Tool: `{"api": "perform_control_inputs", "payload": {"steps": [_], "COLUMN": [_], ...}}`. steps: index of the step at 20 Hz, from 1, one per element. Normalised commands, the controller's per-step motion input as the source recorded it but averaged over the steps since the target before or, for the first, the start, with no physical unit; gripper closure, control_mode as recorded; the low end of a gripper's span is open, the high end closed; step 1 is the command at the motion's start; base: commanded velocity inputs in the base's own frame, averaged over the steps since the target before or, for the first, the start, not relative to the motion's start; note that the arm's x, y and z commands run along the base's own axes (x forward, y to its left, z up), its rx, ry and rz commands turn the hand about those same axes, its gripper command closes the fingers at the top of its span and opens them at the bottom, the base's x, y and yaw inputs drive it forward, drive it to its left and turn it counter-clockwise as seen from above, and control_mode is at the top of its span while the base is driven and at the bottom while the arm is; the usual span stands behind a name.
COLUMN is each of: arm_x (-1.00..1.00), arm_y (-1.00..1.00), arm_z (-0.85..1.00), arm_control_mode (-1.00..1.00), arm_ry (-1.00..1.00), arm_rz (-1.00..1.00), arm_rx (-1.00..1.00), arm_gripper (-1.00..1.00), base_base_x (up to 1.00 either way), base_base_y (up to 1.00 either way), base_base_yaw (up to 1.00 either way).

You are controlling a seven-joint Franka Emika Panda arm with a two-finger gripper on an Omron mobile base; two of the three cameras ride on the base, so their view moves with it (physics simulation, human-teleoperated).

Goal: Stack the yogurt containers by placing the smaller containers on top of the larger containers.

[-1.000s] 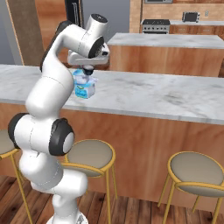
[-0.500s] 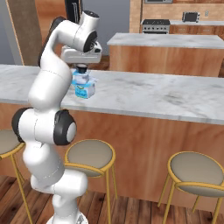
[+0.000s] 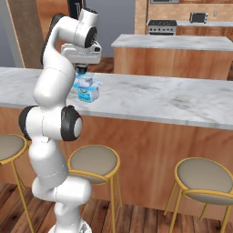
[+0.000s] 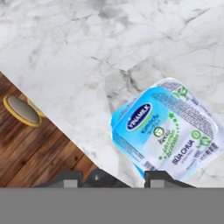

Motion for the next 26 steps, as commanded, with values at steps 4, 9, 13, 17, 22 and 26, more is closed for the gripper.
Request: {"api": "perform_control_inputs", "payload": {"steps": [4,9,13,17,22,26], "arm_x": [0.09,0.11,0.1,0.12,0.14,0.19], "arm_y": [0.0,0.0,0.0,0.03,0.05,0.01], "arm_z": [0.0,-0.04,-0.11,-0.16,-0.18,-0.17], "arm_control_mode": [-1.0,-1.0,-1.0,-1.0,-1.0,-1.0], "arm_ry": [0.0,-0.02,-0.08,-0.09,-0.1,-0.09], "arm_rz": [0.0,0.0,0.0,0.0,0.0,0.0], "arm_rx": [-0.02,-0.02,-0.03,-0.02,-0.01,0.0], "arm_gripper": [1.0,1.0,1.0,1.0,1.0,1.0], "base_base_x": [0.0,0.0,0.0,0.0,0.0,0.0], "base_base_y": [0.0,0.0,0.0,0.0,0.0,0.0], "base_base_yaw": [0.0,0.0,0.0,0.0,0.0,0.0]}}
